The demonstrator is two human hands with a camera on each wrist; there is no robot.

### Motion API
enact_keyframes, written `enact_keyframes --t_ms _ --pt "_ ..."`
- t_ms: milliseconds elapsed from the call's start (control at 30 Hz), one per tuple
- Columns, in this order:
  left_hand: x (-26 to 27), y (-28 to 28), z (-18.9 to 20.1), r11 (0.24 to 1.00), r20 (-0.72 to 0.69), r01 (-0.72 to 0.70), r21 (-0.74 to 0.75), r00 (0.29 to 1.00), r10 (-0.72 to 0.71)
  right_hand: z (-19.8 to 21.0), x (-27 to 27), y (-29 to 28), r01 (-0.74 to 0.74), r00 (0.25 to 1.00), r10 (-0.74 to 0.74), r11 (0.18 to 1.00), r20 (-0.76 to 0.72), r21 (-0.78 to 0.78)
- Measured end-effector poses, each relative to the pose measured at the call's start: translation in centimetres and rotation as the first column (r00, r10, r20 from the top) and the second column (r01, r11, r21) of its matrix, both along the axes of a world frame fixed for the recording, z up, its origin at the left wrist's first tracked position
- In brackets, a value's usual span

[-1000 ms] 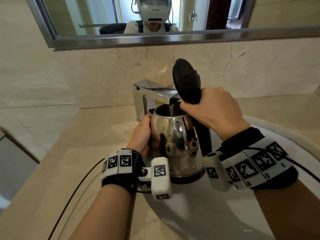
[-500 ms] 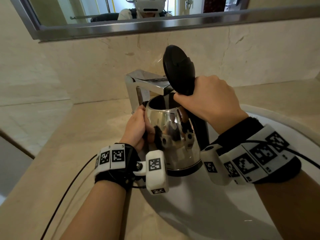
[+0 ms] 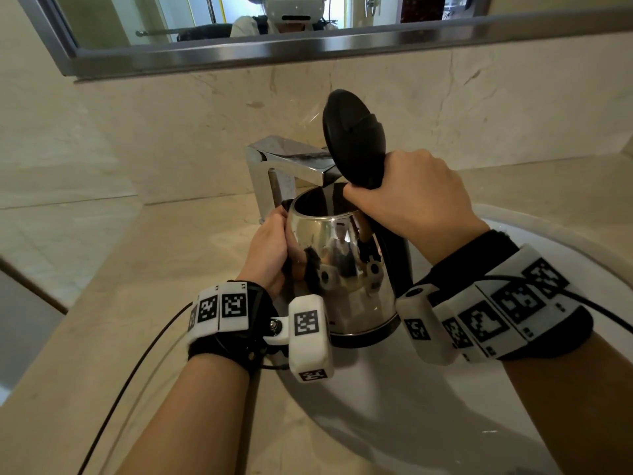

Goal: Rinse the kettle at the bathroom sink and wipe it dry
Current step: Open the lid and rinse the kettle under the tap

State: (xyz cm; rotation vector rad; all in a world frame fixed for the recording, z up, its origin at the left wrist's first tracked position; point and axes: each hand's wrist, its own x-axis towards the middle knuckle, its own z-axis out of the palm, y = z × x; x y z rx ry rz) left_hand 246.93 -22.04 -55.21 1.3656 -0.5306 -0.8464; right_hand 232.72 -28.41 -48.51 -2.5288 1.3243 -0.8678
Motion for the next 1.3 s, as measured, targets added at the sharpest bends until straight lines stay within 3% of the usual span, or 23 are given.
enact_keyframes --t_ms 1300 --pt "-0.31 0.10 0.33 0.998 -0.007 0.009 0.056 1.000 -0.009 -0.21 0.05 0.10 0.030 0.999 -0.029 0.999 -0.034 0.027"
